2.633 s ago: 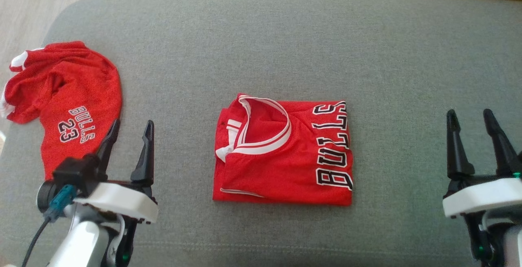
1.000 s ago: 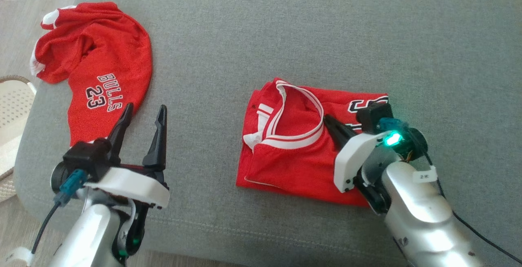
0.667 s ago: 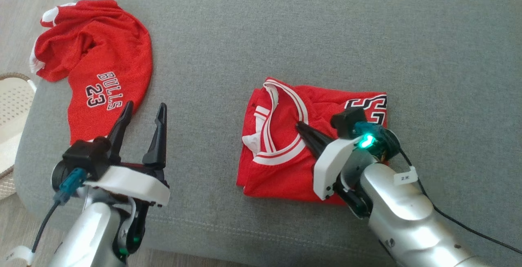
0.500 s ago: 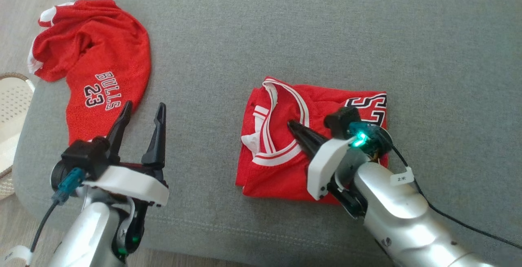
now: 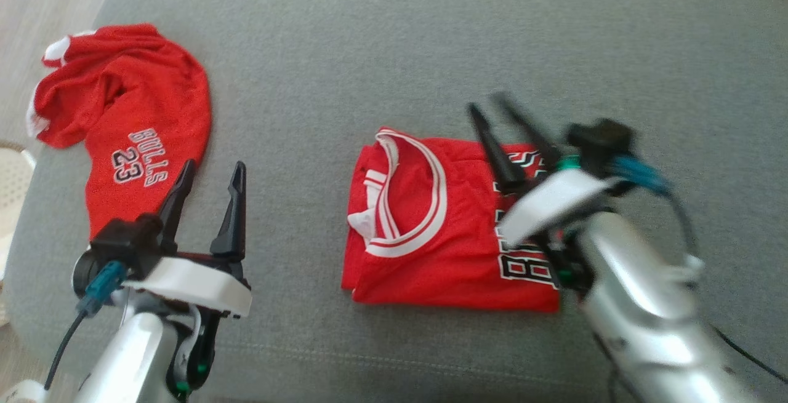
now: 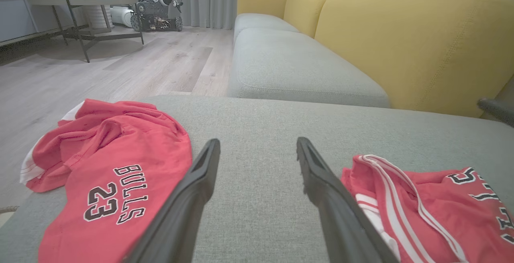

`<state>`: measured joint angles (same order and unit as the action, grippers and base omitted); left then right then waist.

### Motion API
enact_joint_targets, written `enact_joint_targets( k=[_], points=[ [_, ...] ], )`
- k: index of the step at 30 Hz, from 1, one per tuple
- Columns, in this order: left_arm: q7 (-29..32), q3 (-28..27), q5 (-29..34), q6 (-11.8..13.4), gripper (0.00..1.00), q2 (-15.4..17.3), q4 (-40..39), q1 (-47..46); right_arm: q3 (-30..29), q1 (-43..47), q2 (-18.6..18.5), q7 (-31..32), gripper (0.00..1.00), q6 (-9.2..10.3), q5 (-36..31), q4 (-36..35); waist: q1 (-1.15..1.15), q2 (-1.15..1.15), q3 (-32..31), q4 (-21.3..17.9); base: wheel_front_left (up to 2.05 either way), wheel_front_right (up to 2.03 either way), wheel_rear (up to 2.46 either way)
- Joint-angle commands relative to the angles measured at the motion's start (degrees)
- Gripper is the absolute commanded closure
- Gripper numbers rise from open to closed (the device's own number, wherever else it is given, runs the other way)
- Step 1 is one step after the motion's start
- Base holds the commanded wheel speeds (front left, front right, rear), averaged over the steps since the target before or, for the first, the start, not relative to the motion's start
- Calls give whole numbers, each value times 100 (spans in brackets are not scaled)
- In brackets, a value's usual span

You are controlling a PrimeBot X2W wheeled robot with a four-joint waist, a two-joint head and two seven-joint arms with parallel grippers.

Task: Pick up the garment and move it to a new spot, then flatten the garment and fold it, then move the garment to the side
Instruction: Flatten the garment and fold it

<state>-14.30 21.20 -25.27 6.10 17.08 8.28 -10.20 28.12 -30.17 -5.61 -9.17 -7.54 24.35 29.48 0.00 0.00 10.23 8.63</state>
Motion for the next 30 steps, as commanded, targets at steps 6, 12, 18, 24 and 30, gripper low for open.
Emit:
enact_joint_targets(
  k=[6, 12, 18, 24, 30],
  points=[
    [-68, -332, 68, 98, 0, 273, -321, -26, -1522, 1141, -98, 213, 0, 5, -762, -1525, 0, 0, -128, -227, 0, 0, 0],
    [-56, -342, 113, 163, 0, 352, -449, 60, -2421, 1907, -26, 664, 0, 5, -1232, -2555, 0, 0, -289, -333, 0, 0, 0],
    [26, -335, 128, 241, 0, 459, -618, 280, -2936, 2671, 47, 1204, 0, 5, -1502, -3434, 0, 0, -560, -458, 0, 0, 0],
    [153, -295, 128, 317, 0, 543, -736, 541, -3046, 3179, 113, 1489, 0, 5, -1522, -3828, 0, 0, -831, -548, 0, 0, 0],
    [252, -293, 79, 417, 0, 580, -833, 801, -3118, 3478, 178, 1584, 0, 5, -1457, -3942, 0, 0, -1071, -589, 0, 0, 0]
  ],
)
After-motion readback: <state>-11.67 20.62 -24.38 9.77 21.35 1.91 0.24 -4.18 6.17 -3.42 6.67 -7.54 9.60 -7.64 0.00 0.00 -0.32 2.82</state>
